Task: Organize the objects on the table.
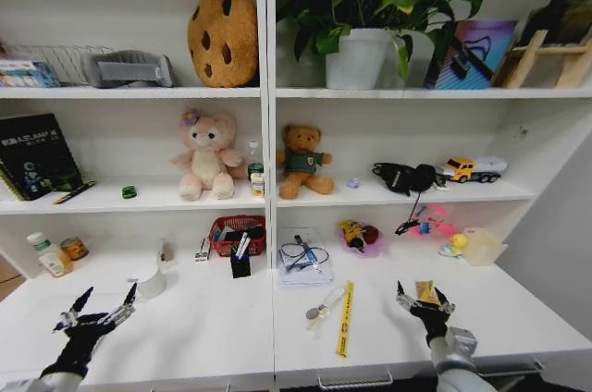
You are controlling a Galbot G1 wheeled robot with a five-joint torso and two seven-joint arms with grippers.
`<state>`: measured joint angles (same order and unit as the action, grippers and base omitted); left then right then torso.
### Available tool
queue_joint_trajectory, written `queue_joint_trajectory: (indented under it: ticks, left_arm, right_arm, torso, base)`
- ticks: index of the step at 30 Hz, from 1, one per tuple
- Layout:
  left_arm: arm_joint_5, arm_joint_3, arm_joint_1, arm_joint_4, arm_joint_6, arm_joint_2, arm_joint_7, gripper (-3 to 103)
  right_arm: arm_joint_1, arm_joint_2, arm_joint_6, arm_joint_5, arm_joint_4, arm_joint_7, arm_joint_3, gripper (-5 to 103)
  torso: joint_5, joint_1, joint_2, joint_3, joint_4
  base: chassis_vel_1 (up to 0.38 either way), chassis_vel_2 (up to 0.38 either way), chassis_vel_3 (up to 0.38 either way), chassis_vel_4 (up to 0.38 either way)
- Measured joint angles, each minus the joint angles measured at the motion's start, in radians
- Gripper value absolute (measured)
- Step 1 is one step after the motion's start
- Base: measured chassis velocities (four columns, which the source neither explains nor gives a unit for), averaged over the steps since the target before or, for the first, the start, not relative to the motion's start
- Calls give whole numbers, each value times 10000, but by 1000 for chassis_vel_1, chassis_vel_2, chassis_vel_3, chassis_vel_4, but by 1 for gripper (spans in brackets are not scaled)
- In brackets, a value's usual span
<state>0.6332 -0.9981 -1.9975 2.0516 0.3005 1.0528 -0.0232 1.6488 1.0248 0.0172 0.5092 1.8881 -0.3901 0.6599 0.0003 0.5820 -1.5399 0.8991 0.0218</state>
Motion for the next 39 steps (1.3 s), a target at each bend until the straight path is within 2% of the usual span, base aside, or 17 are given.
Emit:
queue_joint_trajectory:
  ticks: [3, 17, 19, 20, 22, 25, 28, 31, 34, 35, 38, 39]
  left_arm:
    - [0, 0, 0, 1, 0, 0, 0, 100]
    - [0, 0, 0, 0, 0, 0, 0, 100]
    - [0, 0, 0, 1, 0, 0, 0, 100]
    - [0, 0, 0, 1, 0, 0, 0, 100]
    - [1, 0, 0, 0, 0, 0, 0, 100]
    - [0, 0, 0, 0, 0, 0, 0, 100]
    - [0, 0, 0, 0, 0, 0, 0, 100]
    - [0, 0, 1, 1, 0, 0, 0, 100]
    - [0, 0, 0, 1, 0, 0, 0, 100]
    - [0, 0, 0, 1, 0, 0, 0, 100]
    - [0, 0, 0, 0, 0, 0, 0, 100]
    - [0, 0, 0, 0, 0, 0, 0, 100]
  right_arm:
    - [-739, -258, -51, 193, -1015, 1, -62, 100]
    - [-2366, -495, 242, 658, -3048, -124, -1179, 101]
    - [-2524, -508, 221, 625, -3340, -128, -1332, 92]
    - [-2524, -508, 221, 625, -3340, -128, -1332, 92]
    - [-2539, -508, 95, 545, -3410, -125, -1356, 82]
    - [-2520, -509, 14, 499, -3395, -124, -1356, 76]
    - [-2470, -526, -68, 463, -3247, -124, -1331, 60]
    - [-2459, -534, -81, 461, -3210, -123, -1322, 54]
    - [-2447, -536, -95, 452, -3196, -119, -1316, 38]
    - [-2447, -536, -95, 452, -3196, -119, -1316, 38]
    - [-2417, -517, -135, 388, -3183, -105, -1316, 22]
    - [-2417, -517, -135, 388, -3183, -105, -1316, 22]
  torso:
    - [-3, 0, 0, 0, -2]
    - [-2, 0, 0, 1, -3]
    - [-2, 0, 0, 0, -3]
    - [-2, 0, 0, 0, -3]
    - [-2, 0, 0, 0, -1]
    - [-4, 0, 0, 0, -2]
    - [-4, 0, 0, -1, -2]
    - [-4, 0, 0, -1, -2]
    - [-3, 0, 0, 0, -2]
    - [-3, 0, 0, 0, -2]
    - [-3, 0, 0, 0, -1]
    - [-3, 0, 0, 0, -1]
  base:
    - [0, 0, 0, 0]
    - [0, 0, 0, 0]
    - [0, 0, 0, 0]
    - [0, 0, 0, 0]
    - [0, 0, 0, 0]
    - [0, 0, 0, 0]
    - [0, 0, 0, 0]
    - [0, 0, 0, 0]
    - [0, 0, 0, 0]
    - [0, 0, 0, 0]
    - [0, 0, 0, 0]
    - [0, 0, 0, 0]
